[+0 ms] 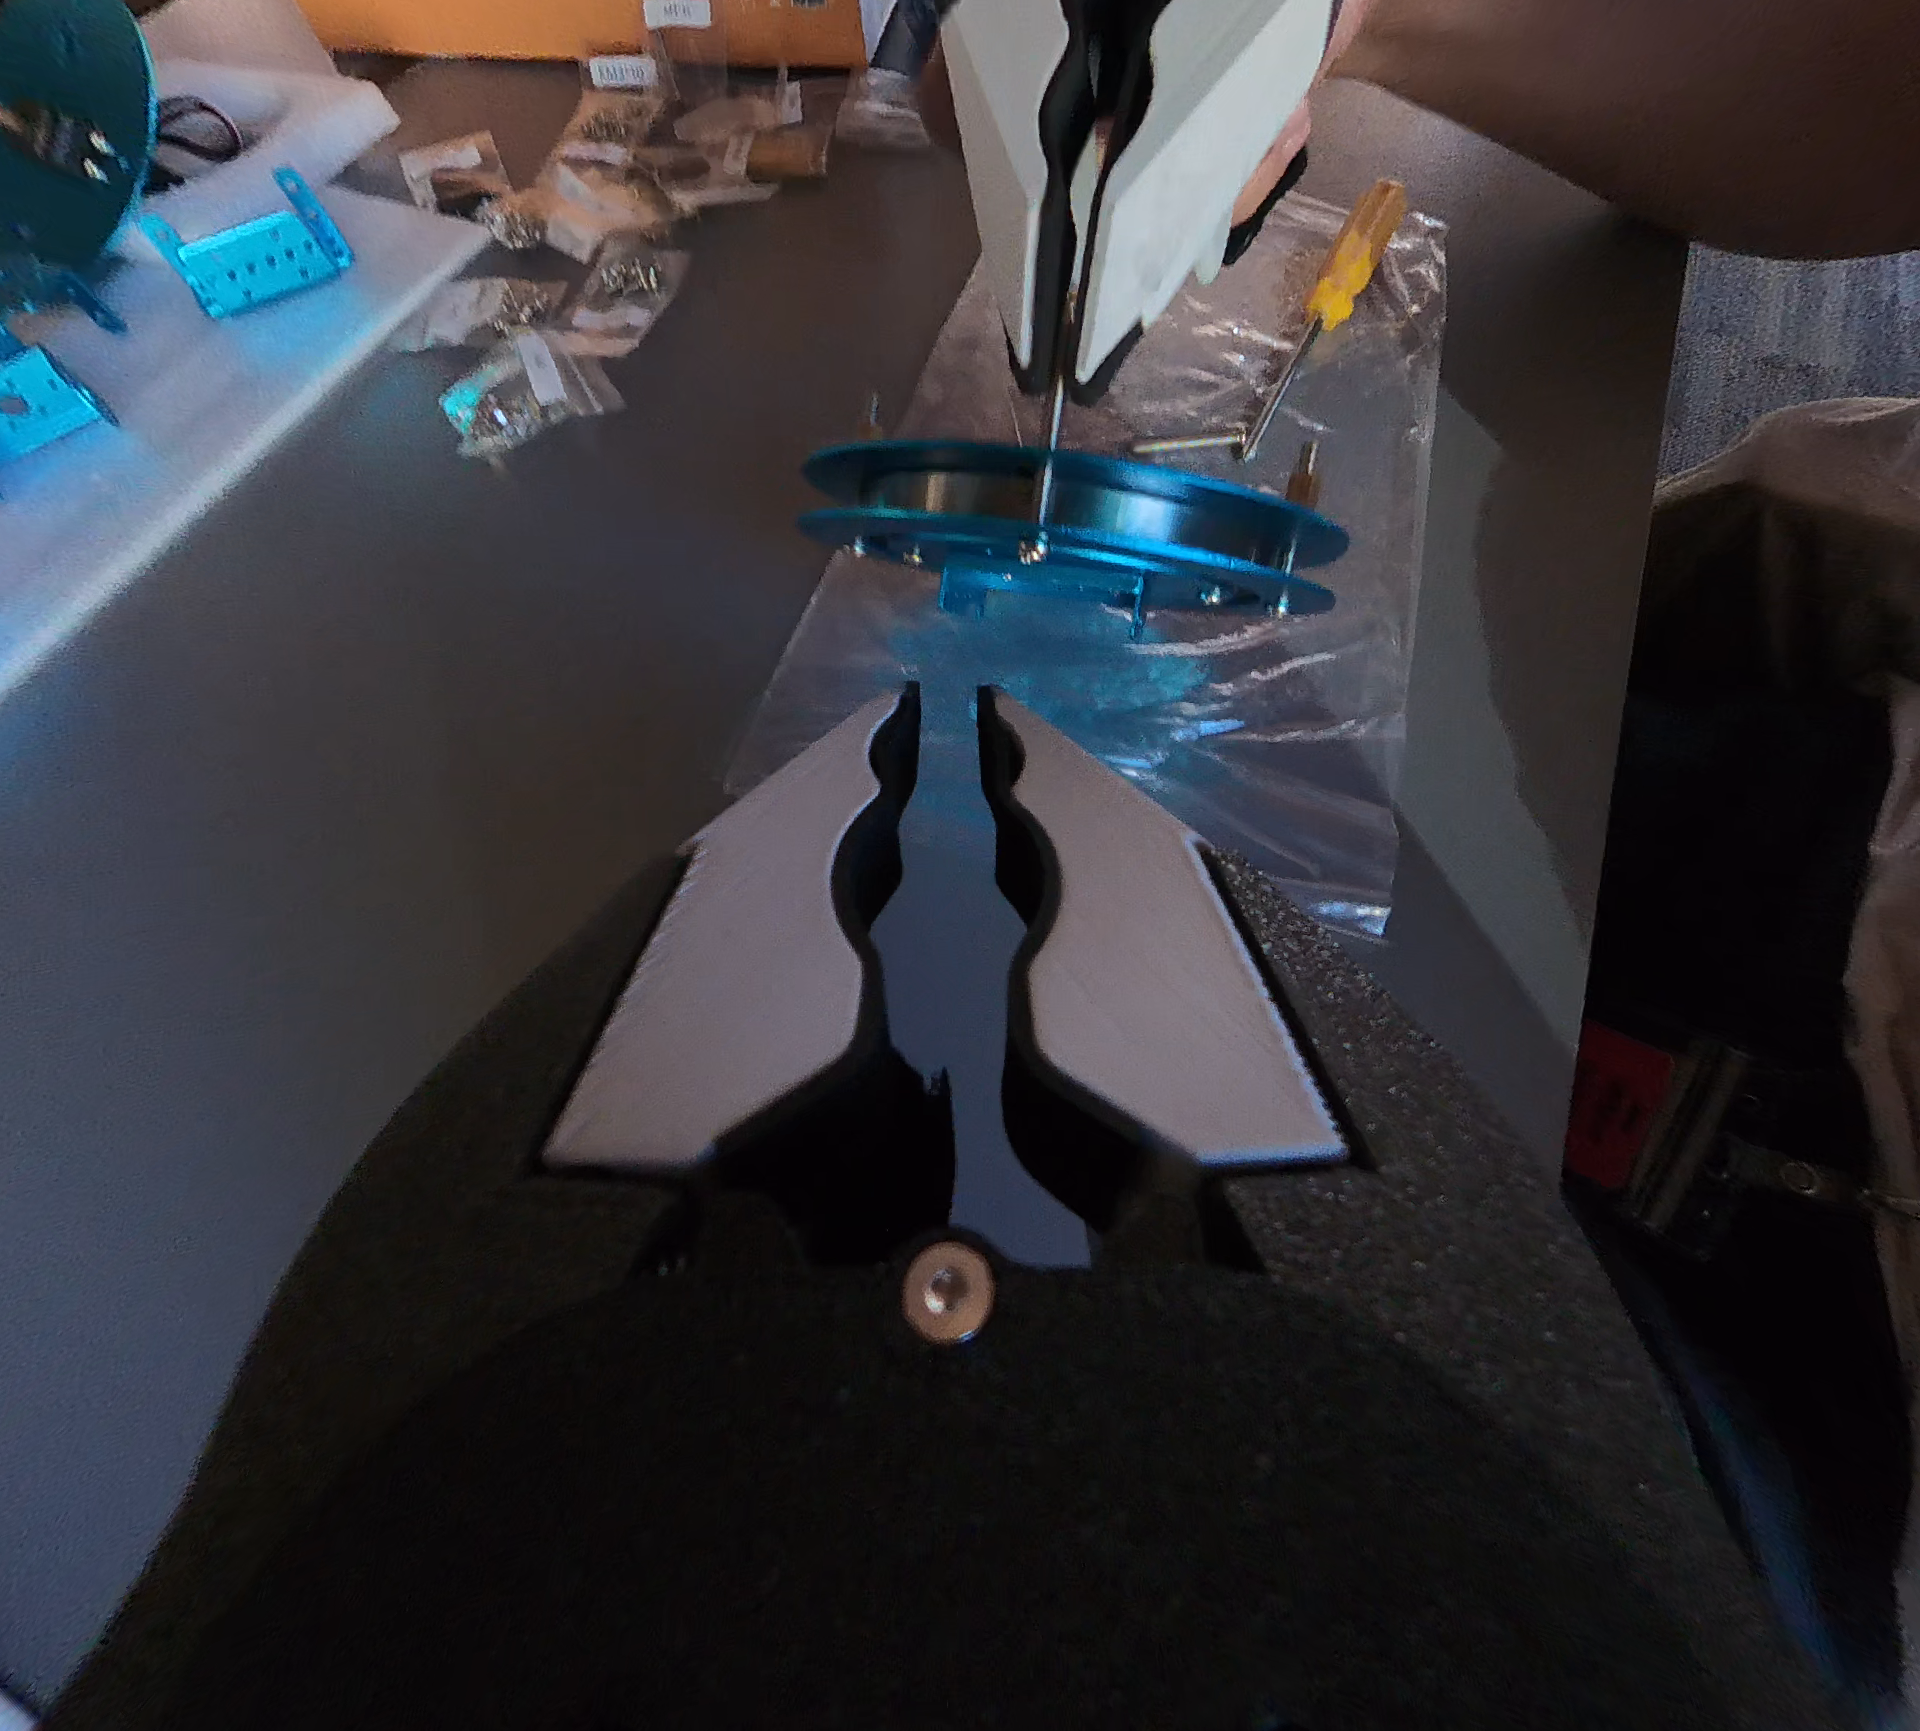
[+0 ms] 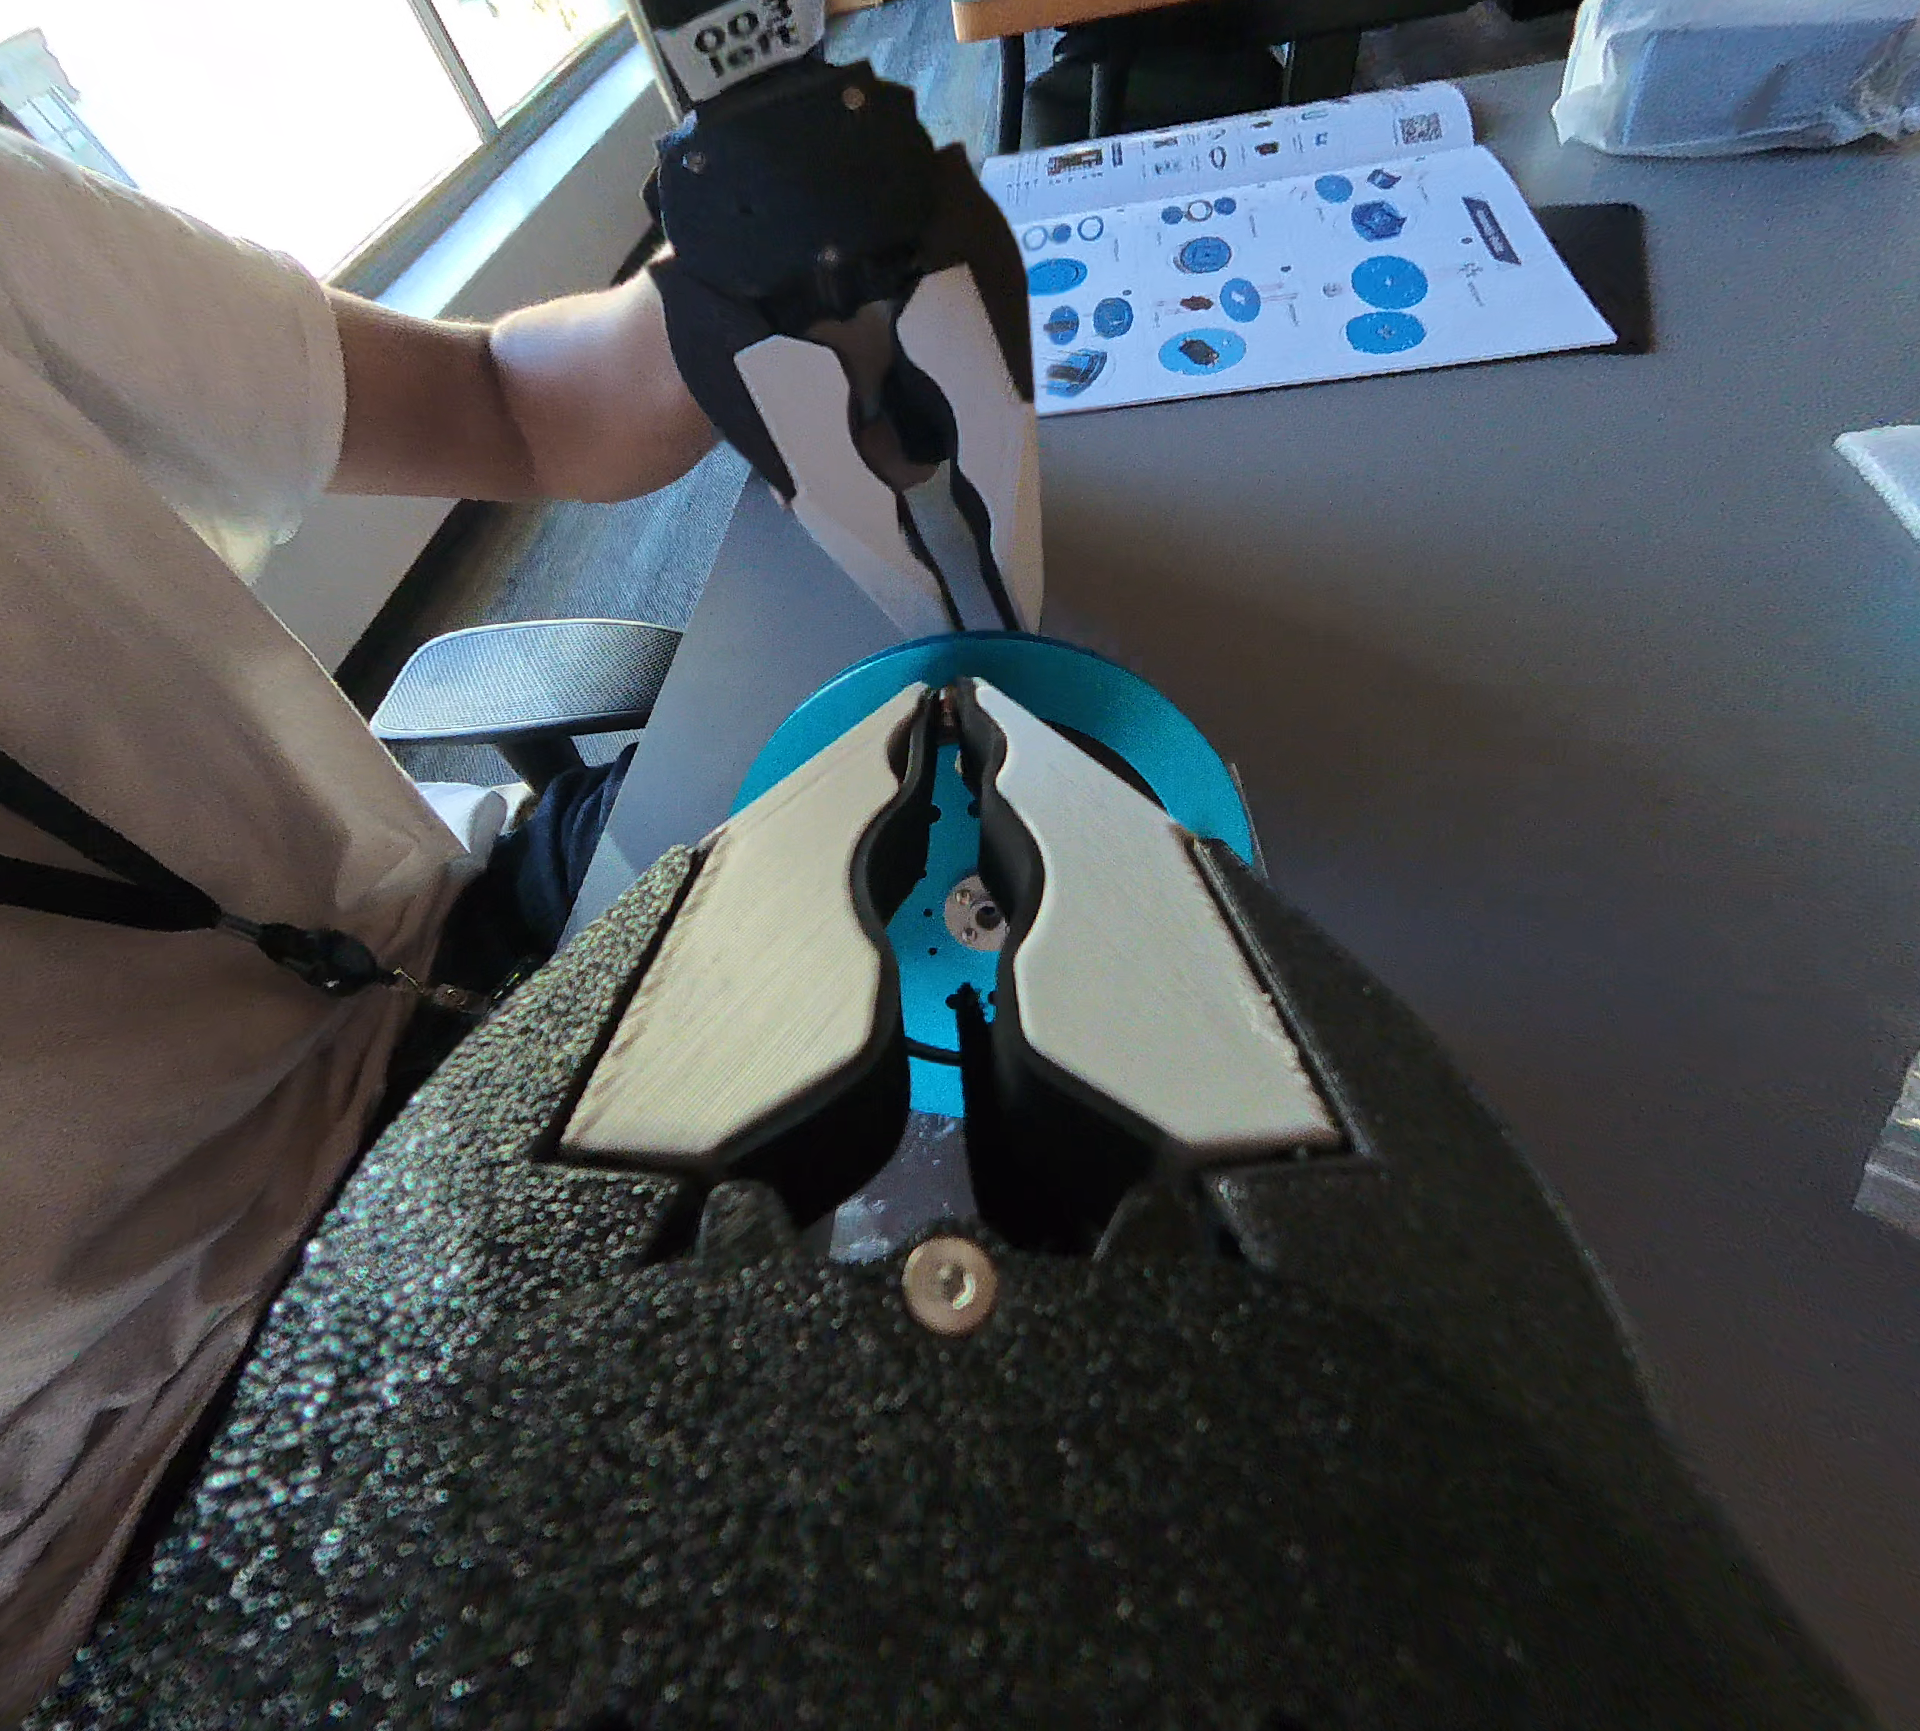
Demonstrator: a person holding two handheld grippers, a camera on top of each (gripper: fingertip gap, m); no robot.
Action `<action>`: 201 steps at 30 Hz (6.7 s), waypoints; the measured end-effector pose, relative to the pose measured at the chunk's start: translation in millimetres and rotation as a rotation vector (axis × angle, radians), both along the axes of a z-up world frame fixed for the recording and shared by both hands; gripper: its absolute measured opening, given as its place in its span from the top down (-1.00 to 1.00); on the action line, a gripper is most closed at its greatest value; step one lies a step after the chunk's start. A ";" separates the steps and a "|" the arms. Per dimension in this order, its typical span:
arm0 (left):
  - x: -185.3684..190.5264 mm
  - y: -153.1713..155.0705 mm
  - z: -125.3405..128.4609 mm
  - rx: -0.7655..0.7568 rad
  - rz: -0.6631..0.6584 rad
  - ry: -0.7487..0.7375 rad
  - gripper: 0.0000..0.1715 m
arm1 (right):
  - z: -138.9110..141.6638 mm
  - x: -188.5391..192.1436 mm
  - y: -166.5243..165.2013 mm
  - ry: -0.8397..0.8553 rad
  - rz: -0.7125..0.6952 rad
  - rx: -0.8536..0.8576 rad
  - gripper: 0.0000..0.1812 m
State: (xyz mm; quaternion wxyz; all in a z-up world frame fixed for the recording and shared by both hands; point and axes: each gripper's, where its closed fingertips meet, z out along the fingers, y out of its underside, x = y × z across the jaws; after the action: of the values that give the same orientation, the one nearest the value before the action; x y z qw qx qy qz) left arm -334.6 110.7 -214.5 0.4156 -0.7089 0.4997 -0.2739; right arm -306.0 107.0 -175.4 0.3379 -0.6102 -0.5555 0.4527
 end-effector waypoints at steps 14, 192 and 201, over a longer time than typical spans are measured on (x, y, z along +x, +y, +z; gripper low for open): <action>36.9 -13.0 27.1 0.018 -0.203 -0.182 0.85 | 3.3 18.1 2.0 0.087 0.021 -0.106 0.97; 34.2 10.9 30.2 -0.093 -0.238 -0.284 0.96 | 3.4 19.9 28.7 -0.811 0.241 1.406 0.94; 35.8 6.6 31.0 0.002 -0.256 -0.263 0.95 | -1.4 24.3 23.2 -0.928 0.327 0.738 0.94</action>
State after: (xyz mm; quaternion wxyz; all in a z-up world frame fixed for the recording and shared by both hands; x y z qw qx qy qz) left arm -298.8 117.4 -183.6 0.4398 -0.5973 0.5274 -0.4143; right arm -281.7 130.2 -176.8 0.1760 -0.4934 -0.8510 -0.0364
